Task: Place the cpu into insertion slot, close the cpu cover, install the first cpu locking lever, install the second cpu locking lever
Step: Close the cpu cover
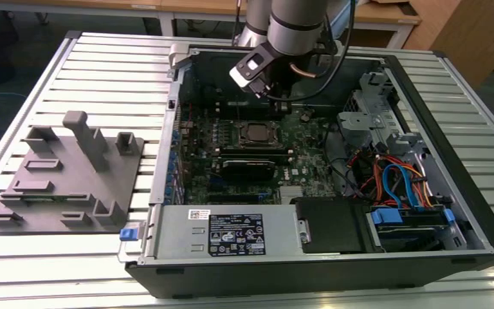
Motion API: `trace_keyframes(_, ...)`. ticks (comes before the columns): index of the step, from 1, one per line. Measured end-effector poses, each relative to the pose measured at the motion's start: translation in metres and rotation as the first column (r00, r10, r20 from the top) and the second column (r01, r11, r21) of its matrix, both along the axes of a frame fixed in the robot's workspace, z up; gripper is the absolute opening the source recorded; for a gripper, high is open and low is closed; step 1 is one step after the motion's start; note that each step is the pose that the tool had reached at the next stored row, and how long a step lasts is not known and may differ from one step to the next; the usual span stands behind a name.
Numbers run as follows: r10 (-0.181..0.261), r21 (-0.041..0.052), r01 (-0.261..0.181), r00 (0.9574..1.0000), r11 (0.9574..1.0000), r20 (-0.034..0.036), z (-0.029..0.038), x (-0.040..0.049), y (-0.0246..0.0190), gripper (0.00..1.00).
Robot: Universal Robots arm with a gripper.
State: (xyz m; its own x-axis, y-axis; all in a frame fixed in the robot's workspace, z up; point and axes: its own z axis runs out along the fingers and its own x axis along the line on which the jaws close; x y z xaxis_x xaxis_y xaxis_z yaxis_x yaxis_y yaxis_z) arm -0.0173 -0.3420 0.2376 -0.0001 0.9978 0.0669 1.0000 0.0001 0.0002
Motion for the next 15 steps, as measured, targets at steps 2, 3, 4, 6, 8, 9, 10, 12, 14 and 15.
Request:
trace_keyframes(2, 0.0, -0.0001, 0.0, 1.0, 1.0, -0.0001, -0.0014, -0.0041, 0.0, 0.11)
trace_keyframes(3, 0.0, -0.0001, 0.0, 1.0, 1.0, 0.0, -0.0023, -0.0063, 0.0, 0.11)
trace_keyframes(4, 0.0, -0.0002, 0.0, 1.0, 1.0, -0.0001, -0.0032, -0.0085, 0.0, 0.11)
trace_keyframes(6, 0.0, 0.0, 0.0, 1.0, 1.0, 0.0, -0.0054, -0.0129, 0.0, 0.11)
trace_keyframes(8, 0.0, 0.0, 0.0, 1.0, 1.0, 0.0, -0.0076, -0.0168, 0.0, 0.11)
trace_keyframes(9, 0.0, 0.0, 0.0, 1.0, 1.0, 0.0, -0.0088, -0.0186, 0.0, 0.11)
trace_keyframes(10, 0.0, -0.0001, 0.0, 1.0, 1.0, 0.0, -0.0101, -0.0205, 0.0, 0.11)
trace_keyframes(12, 0.0, 0.0, 0.0, 1.0, 1.0, 0.0, -0.0126, -0.0244, 0.0, 0.11)
trace_keyframes(14, 0.0, -0.0001, 0.0, 1.0, 1.0, 0.0, -0.0149, -0.0286, 0.0, 0.11)
trace_keyframes(15, 0.0, -0.0001, 0.0, 1.0, 1.0, -0.0001, -0.016, -0.0305, 0.0, 0.11)
